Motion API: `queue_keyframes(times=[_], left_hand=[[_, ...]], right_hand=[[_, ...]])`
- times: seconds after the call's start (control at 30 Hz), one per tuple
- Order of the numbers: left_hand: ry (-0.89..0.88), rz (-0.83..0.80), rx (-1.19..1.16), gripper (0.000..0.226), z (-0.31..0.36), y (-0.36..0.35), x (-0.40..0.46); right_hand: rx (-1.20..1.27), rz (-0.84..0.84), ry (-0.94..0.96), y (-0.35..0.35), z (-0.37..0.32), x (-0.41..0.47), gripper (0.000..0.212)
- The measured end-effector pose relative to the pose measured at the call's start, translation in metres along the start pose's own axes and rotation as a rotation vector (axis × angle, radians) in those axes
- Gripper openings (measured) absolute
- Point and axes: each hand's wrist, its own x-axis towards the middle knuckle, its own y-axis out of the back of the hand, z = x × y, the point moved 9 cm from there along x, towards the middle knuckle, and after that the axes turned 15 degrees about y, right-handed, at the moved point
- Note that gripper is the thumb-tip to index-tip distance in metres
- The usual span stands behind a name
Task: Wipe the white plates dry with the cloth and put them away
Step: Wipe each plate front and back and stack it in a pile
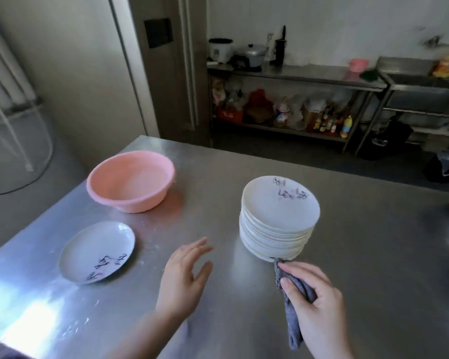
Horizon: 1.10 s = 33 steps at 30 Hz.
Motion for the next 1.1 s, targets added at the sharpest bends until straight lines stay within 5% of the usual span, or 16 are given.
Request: queue_keyframes(times=[0.13, 0.37, 0.6, 0.73, 0.93, 1.1], left_hand=[[0.467, 0.124, -0.047, 0.031, -0.11, 0.07, -0.046], [0.851, 0.329, 0.053, 0.026, -0.22, 0.18, -0.063], [0.921, 0.19, -0.034, 0.042, -0.284, 0.203, 0.007], [0.896, 0.09, -0.069, 0.024, -0.309, 0.202, 0.054], [0.798, -0.025, 0.03, 0.003, -0.325, 0.19, 0.101], [0.832, -0.091, -0.035, 0.016, -0.321, 0.175, 0.095]], right_hand=[[0.027, -0.219, -0.009, -0.074, -0.002, -0.014, 0.043], [0.103, -0.434, 0.001, -0.178, -0.033, -0.031, 0.04], [0.093, -0.436, -0.069, -0.261, -0.048, -0.029, 0.039], [0.052, -0.414, -0.109, -0.293, -0.051, -0.029, 0.038], [-0.07, -0.288, -0.14, -0.279, -0.043, -0.033, 0.041], [-0.089, -0.231, -0.184, -0.262, -0.034, -0.043, 0.04]])
